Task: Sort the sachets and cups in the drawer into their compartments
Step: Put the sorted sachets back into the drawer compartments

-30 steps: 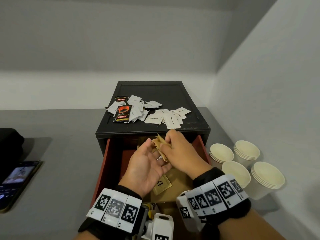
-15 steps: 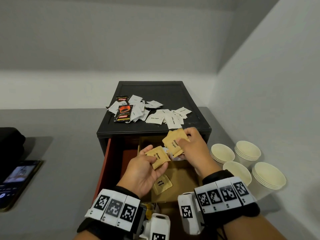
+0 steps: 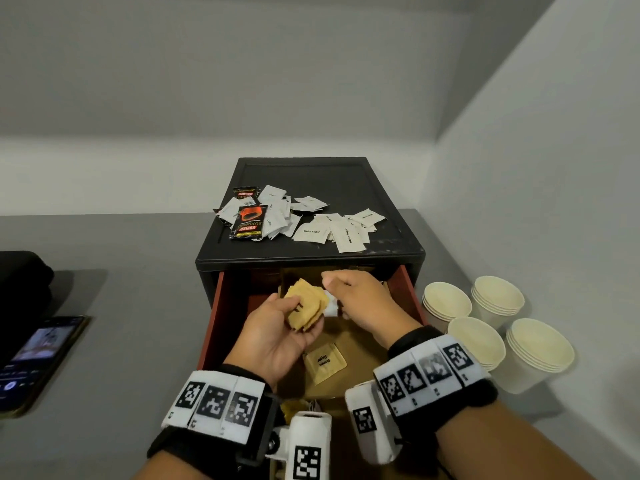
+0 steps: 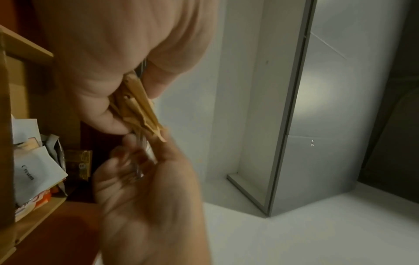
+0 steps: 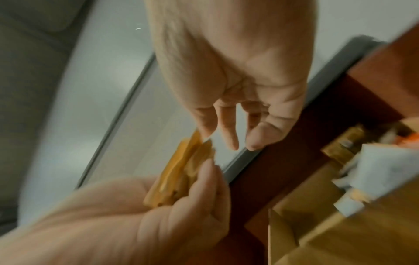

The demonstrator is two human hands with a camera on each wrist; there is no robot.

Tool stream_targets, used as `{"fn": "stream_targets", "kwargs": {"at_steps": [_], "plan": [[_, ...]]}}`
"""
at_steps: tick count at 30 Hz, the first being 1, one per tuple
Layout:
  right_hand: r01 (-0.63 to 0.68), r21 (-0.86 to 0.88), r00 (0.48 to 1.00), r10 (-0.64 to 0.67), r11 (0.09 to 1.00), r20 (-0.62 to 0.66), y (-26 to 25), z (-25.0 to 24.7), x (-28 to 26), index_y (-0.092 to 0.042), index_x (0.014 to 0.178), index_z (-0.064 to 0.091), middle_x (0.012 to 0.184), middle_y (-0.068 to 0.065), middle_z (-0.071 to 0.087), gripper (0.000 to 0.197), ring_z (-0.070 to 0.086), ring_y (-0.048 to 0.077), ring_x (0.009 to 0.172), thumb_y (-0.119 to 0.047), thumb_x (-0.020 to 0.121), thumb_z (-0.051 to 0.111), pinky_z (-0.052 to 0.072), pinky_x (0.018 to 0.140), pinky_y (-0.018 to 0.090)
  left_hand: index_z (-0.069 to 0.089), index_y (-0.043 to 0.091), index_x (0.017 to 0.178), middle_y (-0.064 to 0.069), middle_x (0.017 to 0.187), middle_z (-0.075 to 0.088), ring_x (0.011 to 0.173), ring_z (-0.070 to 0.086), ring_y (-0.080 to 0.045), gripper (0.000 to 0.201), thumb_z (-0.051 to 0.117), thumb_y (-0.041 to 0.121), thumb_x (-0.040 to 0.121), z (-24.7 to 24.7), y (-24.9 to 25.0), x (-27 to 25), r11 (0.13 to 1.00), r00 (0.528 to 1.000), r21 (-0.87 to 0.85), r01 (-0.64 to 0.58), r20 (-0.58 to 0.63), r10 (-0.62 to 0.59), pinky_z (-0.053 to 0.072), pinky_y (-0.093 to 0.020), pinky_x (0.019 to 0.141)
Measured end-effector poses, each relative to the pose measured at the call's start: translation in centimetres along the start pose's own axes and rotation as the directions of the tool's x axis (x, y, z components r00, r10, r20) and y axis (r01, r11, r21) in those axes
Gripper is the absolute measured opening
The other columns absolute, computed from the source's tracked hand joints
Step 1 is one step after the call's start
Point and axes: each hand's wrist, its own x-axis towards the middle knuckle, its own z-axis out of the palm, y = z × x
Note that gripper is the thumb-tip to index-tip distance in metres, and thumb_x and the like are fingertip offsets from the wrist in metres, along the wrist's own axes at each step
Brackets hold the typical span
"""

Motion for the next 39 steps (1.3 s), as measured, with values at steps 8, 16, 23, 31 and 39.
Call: {"fn": "stream_targets", "kwargs": {"at_steps": [8,16,23,31,39], "plan": [[0.069,-0.695,0.848,0.324,0.716,0.419,3.5,3.5,1.7,-0.009,0.141,0.04,0.141,0.011,0.045,0.048,0.048,0.027,0.124,-0.01,0.093,0.05,0.046,0.089,0.03,0.048,0.0,0.12,-0.018,0.099,0.058,0.085,0.056,-0.028,0.032,0.036,0.003,0.09,-0.9,1.6,-0.5,0.996,1.0,-0.085,0.006,0.003,-0.005,0.046,-0.036,0.072],[0.099,-0.842,0.879,0.35,0.53,0.323,5.0,6.5,2.6,-0.007,0.136,0.044,0.14,0.017,0.036,0.05,0.041,0.035,0.129,-0.008,0.088,0.058,0.041,0.103,0.041,0.053,0.002,0.103,-0.015,0.09,0.057,0.08,0.052,-0.025,0.023,0.035,0.006,0.089,-0.9,1.2,-0.8,0.999,0.999,0.006,0.046,-0.015,-0.046,0.042,-0.039,0.072],[-0.038,-0.535,0.966,0.167,0.844,0.196,4.5,3.6,2.2,-0.015,0.101,0.054,0.101,0.008,0.057,0.019,0.055,0.023,0.095,-0.004,0.086,0.058,0.043,0.07,0.023,0.053,0.009,0.12,-0.018,0.095,0.058,0.085,0.055,-0.029,0.035,0.035,0.006,0.09,-1.2,1.4,-0.8,0.998,0.999,-0.047,0.038,-0.01,-0.038,0.044,-0.041,0.074],[0.059,0.231,0.993,-0.034,0.971,-0.112,-1.0,-1.7,-0.8,-0.015,0.111,0.062,0.086,-0.01,0.062,0.026,0.059,0.001,0.072,-0.002,0.089,0.057,0.05,0.062,0.011,0.042,0.021,0.137,-0.016,0.125,0.054,0.103,0.054,-0.033,0.044,0.035,0.002,0.098,-1.0,0.9,0.0,0.998,0.989,-0.066,-0.021,-0.145,0.011,0.04,-0.048,0.084],[0.337,-0.337,0.941,-0.32,0.879,0.107,-2.4,1.1,-2.5,-0.018,0.107,0.071,0.098,0.003,0.058,0.025,0.055,0.016,0.088,-0.027,0.084,0.066,0.045,0.078,0.031,0.054,0.011,0.111,-0.017,0.095,0.065,0.084,0.064,-0.028,0.031,0.039,0.035,0.098,0.1,0.4,-0.9,0.999,0.99,-0.021,0.046,0.135,-0.042,0.052,-0.043,0.074]]}}
